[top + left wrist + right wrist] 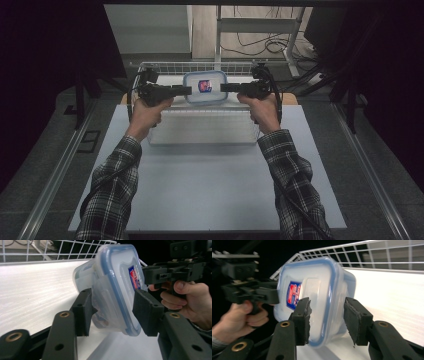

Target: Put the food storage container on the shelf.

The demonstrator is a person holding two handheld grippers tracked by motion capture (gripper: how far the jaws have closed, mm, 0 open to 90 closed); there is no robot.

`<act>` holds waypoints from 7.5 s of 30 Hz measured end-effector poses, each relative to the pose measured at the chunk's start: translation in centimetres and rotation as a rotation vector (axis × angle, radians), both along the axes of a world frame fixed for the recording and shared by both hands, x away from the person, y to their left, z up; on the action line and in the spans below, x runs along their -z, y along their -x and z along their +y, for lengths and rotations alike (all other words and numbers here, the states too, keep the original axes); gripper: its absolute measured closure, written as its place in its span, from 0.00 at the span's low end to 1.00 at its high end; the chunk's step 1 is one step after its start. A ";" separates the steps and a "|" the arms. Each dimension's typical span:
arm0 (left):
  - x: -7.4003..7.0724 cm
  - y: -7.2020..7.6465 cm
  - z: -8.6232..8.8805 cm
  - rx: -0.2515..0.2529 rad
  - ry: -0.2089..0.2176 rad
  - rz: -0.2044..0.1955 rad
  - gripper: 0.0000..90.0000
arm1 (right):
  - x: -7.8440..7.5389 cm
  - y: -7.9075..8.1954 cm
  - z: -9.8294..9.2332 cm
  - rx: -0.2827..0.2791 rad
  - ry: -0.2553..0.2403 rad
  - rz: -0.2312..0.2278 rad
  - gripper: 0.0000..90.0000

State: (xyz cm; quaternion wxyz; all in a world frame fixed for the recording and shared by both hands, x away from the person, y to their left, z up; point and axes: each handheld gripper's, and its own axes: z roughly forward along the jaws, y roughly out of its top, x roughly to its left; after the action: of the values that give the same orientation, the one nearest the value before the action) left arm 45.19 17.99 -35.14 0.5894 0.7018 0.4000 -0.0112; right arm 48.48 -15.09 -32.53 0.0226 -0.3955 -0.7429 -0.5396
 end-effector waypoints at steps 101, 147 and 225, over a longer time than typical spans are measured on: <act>6.1 13.4 -3.0 -0.048 -0.371 -0.316 0.01 | 5.0 11.0 0.3 -0.052 0.249 -0.315 0.03; 13.9 20.0 0.0 -0.116 -0.409 -0.219 0.03 | 11.5 17.6 -2.4 -0.024 0.325 -0.322 0.01; 17.3 27.0 6.5 -0.259 -0.536 -0.134 0.01 | 15.9 24.1 -11.2 0.161 0.490 -0.316 0.00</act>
State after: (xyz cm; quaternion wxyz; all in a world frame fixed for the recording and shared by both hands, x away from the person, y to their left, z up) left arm 18.21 24.44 -52.45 0.4049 0.7747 0.4351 0.2159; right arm 24.38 -26.33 -48.42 -0.2322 -0.3577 -0.8115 -0.3995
